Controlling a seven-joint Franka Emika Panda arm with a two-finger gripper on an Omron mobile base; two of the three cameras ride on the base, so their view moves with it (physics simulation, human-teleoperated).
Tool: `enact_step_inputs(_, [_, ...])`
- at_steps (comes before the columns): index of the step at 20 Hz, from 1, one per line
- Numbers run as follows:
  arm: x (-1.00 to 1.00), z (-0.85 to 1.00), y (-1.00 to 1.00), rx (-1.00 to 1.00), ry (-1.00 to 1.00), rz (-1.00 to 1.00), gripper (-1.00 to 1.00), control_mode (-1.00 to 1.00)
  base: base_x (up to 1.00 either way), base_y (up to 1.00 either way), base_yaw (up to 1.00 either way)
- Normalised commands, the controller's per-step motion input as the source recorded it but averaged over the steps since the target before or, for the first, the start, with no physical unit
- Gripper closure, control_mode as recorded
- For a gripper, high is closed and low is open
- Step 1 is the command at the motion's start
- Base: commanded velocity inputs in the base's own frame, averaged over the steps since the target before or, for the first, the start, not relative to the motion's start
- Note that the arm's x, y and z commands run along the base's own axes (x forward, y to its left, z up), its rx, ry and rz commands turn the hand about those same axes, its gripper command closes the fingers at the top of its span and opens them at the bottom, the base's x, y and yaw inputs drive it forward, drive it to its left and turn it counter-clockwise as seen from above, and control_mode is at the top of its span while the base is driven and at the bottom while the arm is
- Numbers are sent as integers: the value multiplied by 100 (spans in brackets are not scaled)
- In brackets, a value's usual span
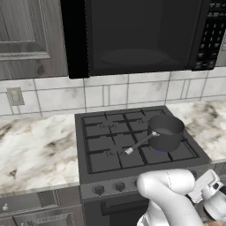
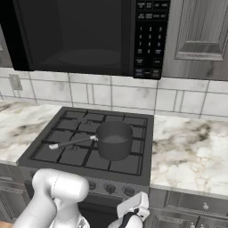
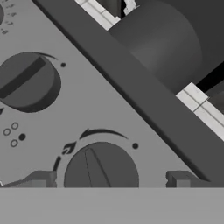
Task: Turn off the front right burner of the stove.
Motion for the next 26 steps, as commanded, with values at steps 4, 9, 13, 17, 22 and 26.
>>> enact_step_inputs(4, [4,-1,0,-2,0,-2,-100,-100,0,0,0])
enact_step_inputs(9, [1,-6,0,-2,1,-2,-100,-100,0,0,0])
enact_step_inputs(13, [5,-8,1,-3,2,-1,100,-100,0,0,0])
enact_step_inputs(17, [0,0,0,-1,0,-2,100,-100,0,0,0])
enact_step_inputs(22, [0,0,1,0,0,-3,100,-100,0,0,0])
enact_step_inputs(26, [0,0,0,5,4,-9,100,-100,0,0,0])
